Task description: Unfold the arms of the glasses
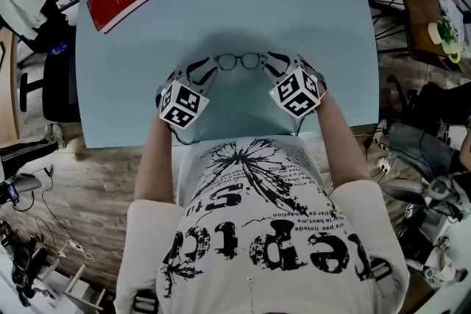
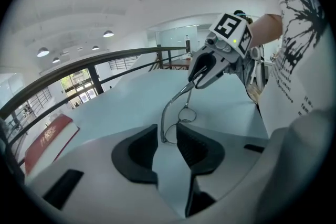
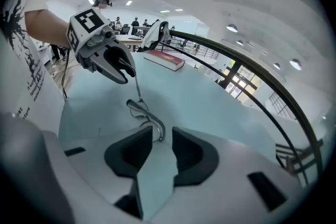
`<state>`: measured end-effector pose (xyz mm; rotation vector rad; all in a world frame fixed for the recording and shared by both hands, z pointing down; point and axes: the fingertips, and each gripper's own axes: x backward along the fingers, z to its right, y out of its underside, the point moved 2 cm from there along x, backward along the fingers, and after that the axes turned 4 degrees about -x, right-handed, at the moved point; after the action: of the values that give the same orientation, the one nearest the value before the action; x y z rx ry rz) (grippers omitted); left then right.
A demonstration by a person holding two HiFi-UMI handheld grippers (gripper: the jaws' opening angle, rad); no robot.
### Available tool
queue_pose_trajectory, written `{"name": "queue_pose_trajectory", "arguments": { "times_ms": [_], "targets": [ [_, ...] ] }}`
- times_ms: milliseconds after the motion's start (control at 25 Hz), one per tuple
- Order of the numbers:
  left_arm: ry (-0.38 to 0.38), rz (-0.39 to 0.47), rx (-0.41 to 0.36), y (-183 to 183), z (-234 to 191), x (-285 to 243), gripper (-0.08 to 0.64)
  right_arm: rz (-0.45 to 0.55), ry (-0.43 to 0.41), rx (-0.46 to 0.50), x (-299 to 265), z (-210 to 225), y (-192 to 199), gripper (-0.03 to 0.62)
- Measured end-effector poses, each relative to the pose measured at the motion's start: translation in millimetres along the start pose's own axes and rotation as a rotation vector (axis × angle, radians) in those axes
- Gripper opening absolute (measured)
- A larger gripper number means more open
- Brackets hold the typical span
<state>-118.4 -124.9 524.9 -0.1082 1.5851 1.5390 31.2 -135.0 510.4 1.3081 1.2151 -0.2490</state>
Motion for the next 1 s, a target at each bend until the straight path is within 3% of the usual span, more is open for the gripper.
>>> {"name": "queue_pose_trajectory", "arguments": {
  "times_ms": [200,400,720,1000],
  "targets": [
    [-0.138,0.084,0.125,-15.1,-4.3,29.5,0.119,0.045,0.154,-0.122,26.1,9.1,9.6,0.073],
    [-0.28,0.221,0.222,-51.5,-18.2,66.6,0.053,0.215,0.268,-0.239,59.7,13.3,-12.7,0.015],
    [-0.398,0.415,0.18,-115.7,-28.8,113.8,0.028,0.535,0.298,-0.303,112.9,28.8,-69.9,0.011],
    [-0.439,0.503,0.133,-146.3,-29.1,137.1,0.018,0.645,0.34,-0.28,131.0,32.5,-89.9,0.009]
  ]
}}
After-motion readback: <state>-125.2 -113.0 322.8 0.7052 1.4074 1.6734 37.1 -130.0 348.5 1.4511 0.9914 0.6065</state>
